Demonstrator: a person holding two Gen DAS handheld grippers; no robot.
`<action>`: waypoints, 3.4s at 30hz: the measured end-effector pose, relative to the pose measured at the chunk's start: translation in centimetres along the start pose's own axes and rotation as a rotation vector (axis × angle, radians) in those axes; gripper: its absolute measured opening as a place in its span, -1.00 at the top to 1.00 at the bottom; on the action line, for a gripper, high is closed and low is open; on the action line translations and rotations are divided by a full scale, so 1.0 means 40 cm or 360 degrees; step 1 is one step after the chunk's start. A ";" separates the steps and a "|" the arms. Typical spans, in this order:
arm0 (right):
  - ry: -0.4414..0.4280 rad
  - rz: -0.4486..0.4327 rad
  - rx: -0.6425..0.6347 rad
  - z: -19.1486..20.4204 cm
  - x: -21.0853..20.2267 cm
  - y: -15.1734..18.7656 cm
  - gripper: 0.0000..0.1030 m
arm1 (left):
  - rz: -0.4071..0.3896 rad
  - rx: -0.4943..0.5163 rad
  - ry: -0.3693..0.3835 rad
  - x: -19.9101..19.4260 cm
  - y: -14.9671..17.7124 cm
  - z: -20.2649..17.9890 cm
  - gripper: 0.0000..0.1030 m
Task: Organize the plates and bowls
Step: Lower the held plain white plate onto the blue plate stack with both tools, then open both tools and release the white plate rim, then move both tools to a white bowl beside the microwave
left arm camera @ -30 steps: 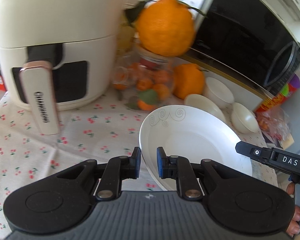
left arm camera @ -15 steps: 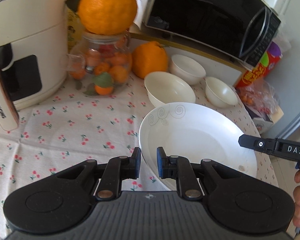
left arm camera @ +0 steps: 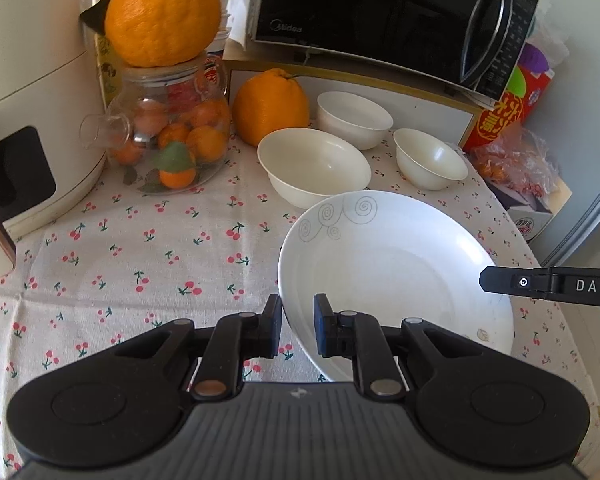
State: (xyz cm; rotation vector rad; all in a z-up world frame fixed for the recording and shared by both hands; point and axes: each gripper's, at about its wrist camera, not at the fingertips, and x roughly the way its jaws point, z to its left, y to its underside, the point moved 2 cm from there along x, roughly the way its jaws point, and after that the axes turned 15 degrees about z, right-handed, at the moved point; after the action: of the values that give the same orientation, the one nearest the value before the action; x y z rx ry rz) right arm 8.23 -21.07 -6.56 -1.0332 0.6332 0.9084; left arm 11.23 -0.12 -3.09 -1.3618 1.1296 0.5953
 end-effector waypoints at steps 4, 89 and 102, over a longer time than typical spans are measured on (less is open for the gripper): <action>0.0026 0.0034 0.0014 -0.009 0.012 0.001 0.57 | -0.0024 0.0059 -0.0041 0.003 0.002 -0.018 0.71; -0.0250 -0.0204 0.0102 -0.101 0.121 -0.504 -0.84 | -0.0104 -0.0072 -0.0043 0.146 -0.471 -0.114 -0.58; -0.0339 -0.0182 0.0263 -0.175 0.263 -0.556 0.42 | -0.0035 -0.0155 0.0042 0.294 -0.516 -0.134 0.38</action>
State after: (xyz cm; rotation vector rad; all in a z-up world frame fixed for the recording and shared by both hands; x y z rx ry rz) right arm 32.53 -28.92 -7.91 -0.8042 0.4576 0.8376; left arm 32.45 -12.04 -3.33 -1.4675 1.1177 0.6250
